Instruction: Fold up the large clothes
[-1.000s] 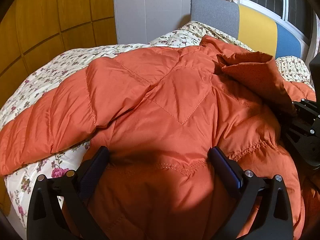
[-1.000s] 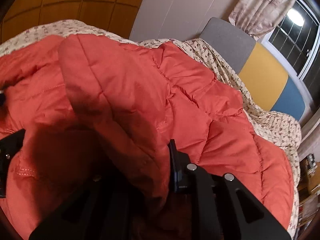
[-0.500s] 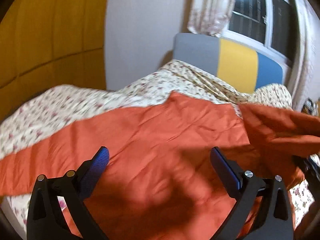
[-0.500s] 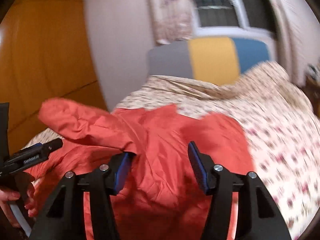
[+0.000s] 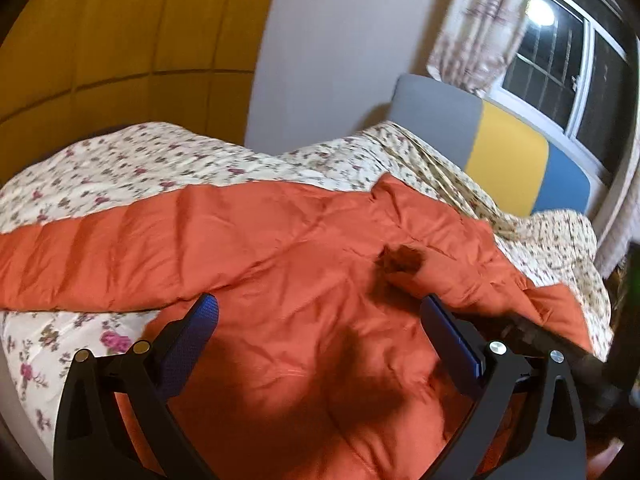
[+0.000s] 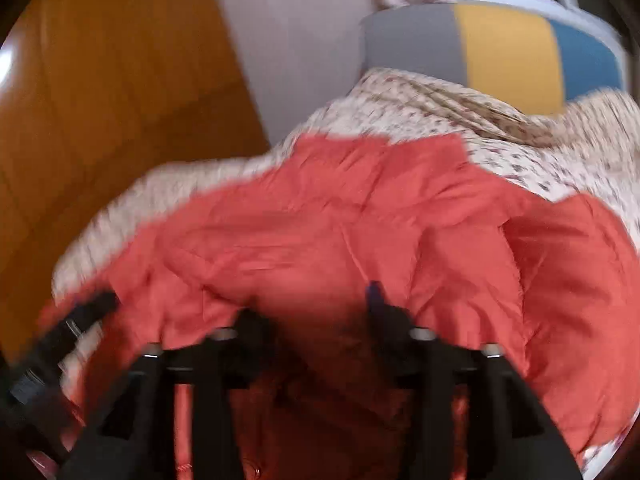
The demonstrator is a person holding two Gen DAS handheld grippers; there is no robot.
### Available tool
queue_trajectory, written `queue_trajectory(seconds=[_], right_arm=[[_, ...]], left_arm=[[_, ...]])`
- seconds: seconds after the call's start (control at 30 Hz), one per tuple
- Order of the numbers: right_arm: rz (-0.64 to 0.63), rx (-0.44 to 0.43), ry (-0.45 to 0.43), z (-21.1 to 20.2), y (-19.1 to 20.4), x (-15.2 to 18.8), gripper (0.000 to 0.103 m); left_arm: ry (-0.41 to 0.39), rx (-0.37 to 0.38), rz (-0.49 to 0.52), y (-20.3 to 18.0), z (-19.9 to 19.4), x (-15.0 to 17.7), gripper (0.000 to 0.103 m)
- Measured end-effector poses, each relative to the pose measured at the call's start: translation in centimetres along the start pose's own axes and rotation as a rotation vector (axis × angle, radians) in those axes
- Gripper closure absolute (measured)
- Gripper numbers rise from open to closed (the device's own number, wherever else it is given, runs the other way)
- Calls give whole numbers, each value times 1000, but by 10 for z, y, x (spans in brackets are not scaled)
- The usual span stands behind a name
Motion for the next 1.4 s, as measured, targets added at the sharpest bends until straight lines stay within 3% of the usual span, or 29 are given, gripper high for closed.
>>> queue_trajectory(seconds=[0.1, 0.2, 0.3, 0.33, 0.4, 0.47, 0.5, 0.57, 0.63, 0.67, 0.73, 0.87, 1.0, 1.07, 1.13, 1.23, 1.4], right_arm=[[26, -12, -62, -25, -9, 0, 45], [154, 0, -204, -77, -53, 5, 44], [296, 166, -297, -110, -113, 5, 46], [344, 248, -300, -114, -136, 7, 55], [412, 334, -224, -100, -168, 13, 63], [447, 330, -109, -70, -184, 20, 71], [446, 329, -73, -59, -184, 21, 72], [426, 309, -31, -39, -180, 15, 72], [372, 288, -29, -16, -169, 1, 72], [337, 303, -17, -6, -165, -1, 71], [241, 386, 54, 24, -163, 6, 73], [299, 347, 57, 43, -174, 26, 72], [360, 289, 49, 23, -184, 37, 72], [380, 316, 64, 3, -189, 37, 72], [440, 358, 36, -25, -189, 35, 69], [560, 315, -48, -54, -181, 23, 64], [505, 321, -58, -19, -161, 0, 64]], left_arm=[[-8, 19, 33, -10, -1, -8, 3], [3, 93, 87, -38, 6, -9, 3], [23, 153, 179, -80, 19, -9, 3], [35, 167, 218, -92, 25, -5, 3], [85, 160, 338, -118, 50, 7, 3], [155, 106, 431, -126, 77, 20, 6], [190, 70, 475, -125, 91, 26, 17], [213, -12, 534, -115, 110, 28, 20], [248, -36, 507, -97, 125, 27, 19], [261, -30, 481, -92, 128, 27, 14], [272, -23, 446, -83, 134, 28, 8], [318, -5, 398, -73, 143, 35, 3], [327, 18, 376, -74, 142, 36, 3], [322, 27, 368, -75, 141, 37, 3], [321, 24, 371, -77, 142, 37, 3], [317, 14, 382, -78, 142, 38, 3], [316, 24, 372, -78, 142, 38, 3]])
Point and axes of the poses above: each gripper's, at about its wrist camera, not at the fingertips, and z roughly the way its jaws point, y to its left, x to its underside, the point moved 6 cm from there along z, roughly the way its jaws point, and after that the axes turned 9 degrees about x, right-handed, at the moved point
